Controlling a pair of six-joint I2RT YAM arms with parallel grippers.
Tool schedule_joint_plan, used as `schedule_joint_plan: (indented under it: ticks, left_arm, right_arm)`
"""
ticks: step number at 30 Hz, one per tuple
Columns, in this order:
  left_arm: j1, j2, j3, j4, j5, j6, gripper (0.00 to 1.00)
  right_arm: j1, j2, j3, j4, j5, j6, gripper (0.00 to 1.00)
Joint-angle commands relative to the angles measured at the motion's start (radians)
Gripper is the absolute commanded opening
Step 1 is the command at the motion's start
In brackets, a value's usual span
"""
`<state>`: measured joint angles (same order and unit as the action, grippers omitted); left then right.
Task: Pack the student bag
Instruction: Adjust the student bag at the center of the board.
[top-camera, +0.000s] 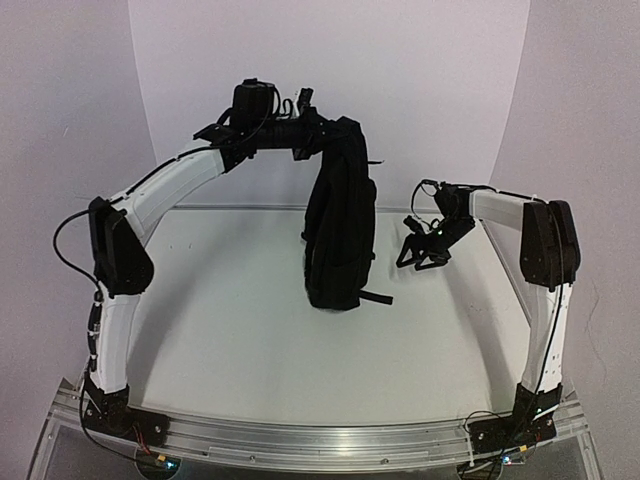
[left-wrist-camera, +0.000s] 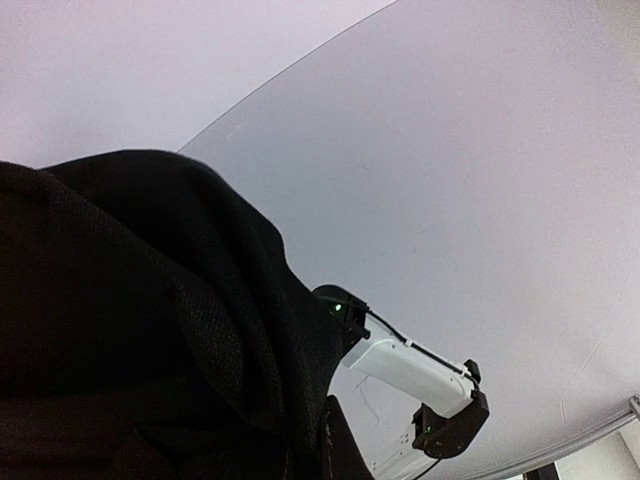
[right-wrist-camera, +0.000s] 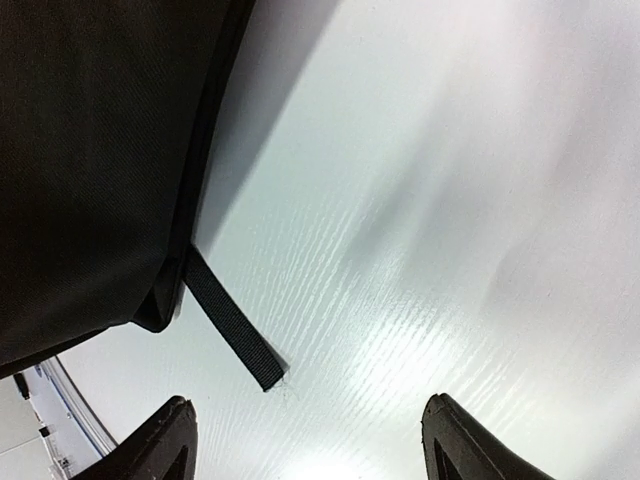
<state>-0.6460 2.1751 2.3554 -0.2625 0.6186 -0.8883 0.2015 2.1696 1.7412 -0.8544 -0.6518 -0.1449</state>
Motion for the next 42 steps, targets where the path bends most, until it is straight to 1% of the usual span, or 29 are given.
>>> schedule_joint_plan:
  ticks: [1, 3, 4, 6, 7, 9, 12, 14, 15, 18, 22, 25, 27, 28, 30, 31, 34, 37, 39, 40, 42]
  left_arm:
    - [-0.032, 0.160, 0.434, 0.223, 0.081, -0.071, 0.00]
    - [-0.015, 0.125, 0.379, 0.259, 0.088, -0.076, 0.00]
    - [-0.006, 0.064, 0.284, 0.281, 0.075, -0.048, 0.00]
    - [0.026, -0.143, 0.035, 0.287, -0.008, 0.036, 0.00]
    - [0.057, -0.228, -0.125, 0.290, -0.054, 0.048, 0.00]
    - [0.135, -0.425, -0.359, 0.265, -0.171, 0.028, 0.00]
    - [0.235, -0.669, -0.662, 0.089, -0.394, 0.029, 0.00]
    - [0.289, -0.778, -0.780, -0.067, -0.512, 0.021, 0.00]
    - [0.312, -0.814, -0.828, -0.150, -0.558, 0.018, 0.00]
    - [0.373, -0.867, -0.984, -0.298, -0.591, -0.012, 0.00]
    - [0.408, -0.866, -1.201, -0.348, -0.574, -0.068, 0.00]
    - [0.409, -0.865, -1.287, -0.389, -0.630, -0.122, 0.00]
    - [0.409, -0.869, -1.322, -0.402, -0.639, -0.136, 0.00]
    - [0.408, -0.866, -1.337, -0.396, -0.623, -0.136, 0.00]
    - [0.398, -0.856, -1.385, -0.353, -0.527, -0.117, 0.00]
    - [0.372, -0.851, -1.400, -0.317, -0.487, -0.097, 0.00]
    - [0.246, -0.782, -1.417, -0.231, -0.373, -0.032, 0.00]
    - [0.099, -0.637, -1.359, -0.161, -0.269, 0.009, 0.00]
    - [-0.015, -0.524, -1.266, -0.135, -0.213, 0.047, 0.00]
    - [-0.054, -0.453, -1.210, -0.135, -0.169, 0.081, 0.00]
    - [-0.145, -0.359, -1.074, -0.206, -0.150, 0.147, 0.00]
  right_arm:
    - [0.003, -0.003, 0.033, -0.014, -0.001, 0.004, 0.77]
    - [0.003, -0.016, 0.024, -0.015, 0.005, -0.003, 0.77]
    - [0.002, -0.024, 0.018, -0.014, 0.006, -0.007, 0.77]
    - [0.003, -0.033, 0.007, -0.014, -0.001, -0.010, 0.77]
    - [0.004, -0.035, 0.005, -0.014, -0.005, -0.011, 0.77]
    - [0.003, -0.039, 0.003, -0.013, -0.013, -0.013, 0.77]
    - [0.004, -0.043, 0.002, -0.012, -0.022, -0.019, 0.77]
    - [0.003, -0.044, 0.003, -0.013, -0.028, -0.021, 0.77]
    - [0.004, -0.044, 0.003, -0.014, -0.033, -0.021, 0.77]
    - [0.005, -0.042, 0.008, -0.014, -0.047, -0.024, 0.77]
    - [0.007, -0.019, 0.041, -0.015, -0.058, -0.024, 0.77]
    - [0.012, 0.002, 0.083, -0.016, -0.060, -0.020, 0.77]
    - [0.016, 0.012, 0.108, -0.017, -0.062, -0.016, 0.77]
    - [0.018, 0.015, 0.115, -0.017, -0.064, -0.015, 0.77]
    - [0.027, 0.019, 0.124, -0.017, -0.072, -0.013, 0.78]
    - [0.034, 0.019, 0.126, -0.018, -0.075, -0.011, 0.77]
    - [0.049, 0.018, 0.121, -0.015, -0.081, -0.007, 0.78]
    - [0.050, 0.019, 0.114, -0.015, -0.083, 0.000, 0.78]
    - [0.050, 0.021, 0.114, -0.015, -0.077, 0.002, 0.78]
    - [0.051, 0.021, 0.111, -0.015, -0.071, 0.001, 0.77]
    - [0.051, 0.014, 0.107, -0.015, -0.065, -0.002, 0.78]
